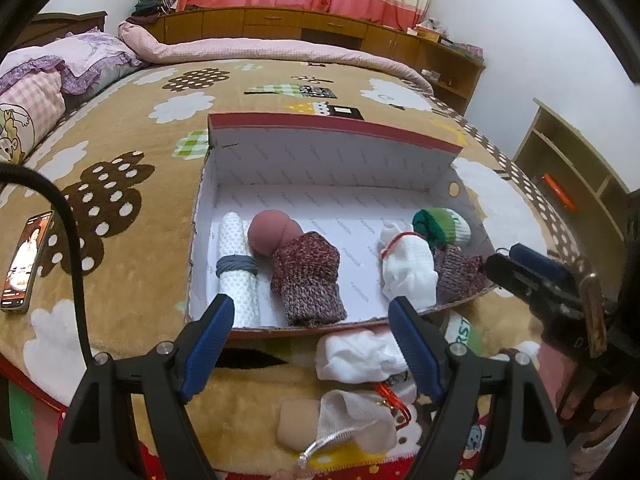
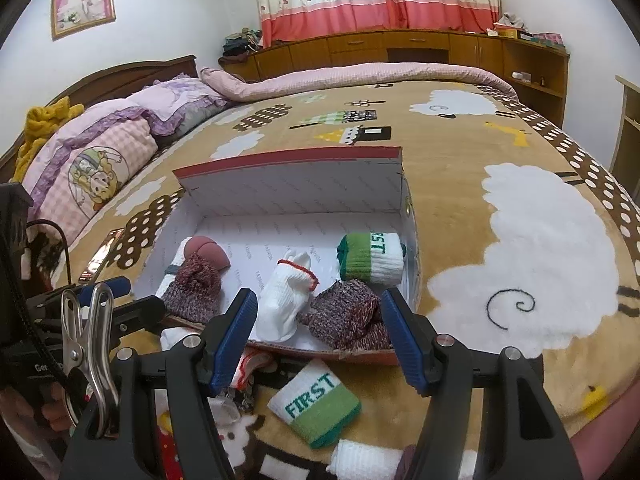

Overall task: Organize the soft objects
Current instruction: 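Withdraw both grippers from the shoebox toward the remaining pile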

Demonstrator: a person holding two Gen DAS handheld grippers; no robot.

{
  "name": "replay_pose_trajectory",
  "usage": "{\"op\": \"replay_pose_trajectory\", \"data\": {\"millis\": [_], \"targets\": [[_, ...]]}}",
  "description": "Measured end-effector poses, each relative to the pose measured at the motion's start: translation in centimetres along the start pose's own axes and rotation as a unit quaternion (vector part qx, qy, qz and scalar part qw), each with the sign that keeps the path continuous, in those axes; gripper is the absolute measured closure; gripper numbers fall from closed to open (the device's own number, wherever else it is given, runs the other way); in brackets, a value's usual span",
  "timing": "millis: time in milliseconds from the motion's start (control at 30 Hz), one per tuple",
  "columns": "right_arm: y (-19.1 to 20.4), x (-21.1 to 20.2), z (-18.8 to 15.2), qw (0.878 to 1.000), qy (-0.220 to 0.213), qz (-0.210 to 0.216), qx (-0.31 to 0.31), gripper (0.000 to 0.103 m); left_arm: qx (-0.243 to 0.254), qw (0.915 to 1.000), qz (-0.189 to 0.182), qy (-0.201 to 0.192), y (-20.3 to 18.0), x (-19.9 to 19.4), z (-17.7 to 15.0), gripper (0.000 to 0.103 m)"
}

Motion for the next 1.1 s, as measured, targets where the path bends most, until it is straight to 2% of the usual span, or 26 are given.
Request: {"op": "replay_pose_trajectory", "data": {"millis": [567,1100], "targets": [[0.0,-2.6,-2.0,1.000,0.000,-0.004,-0.001,0.037,-0.004,1.0000,-0.006,-0.002,0.0,-1.6,-1.0,0.020],[-1.6,-4.3,-4.9,1.000,0.009,-0.015,0.015,0.037,-0.002,0.9998,-0.005,0.021,0.0,-1.7,-3.7,0.020]]}}
Point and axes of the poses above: each gripper's, at about its wrist camera, not at the fingertips, and x roughly the way its jaws point, y to its left, z to its top, the point moved 7 cm from there along x, roughly the way its jaws point, and after that the axes turned 5 degrees about -x, right-handed, at the moved point
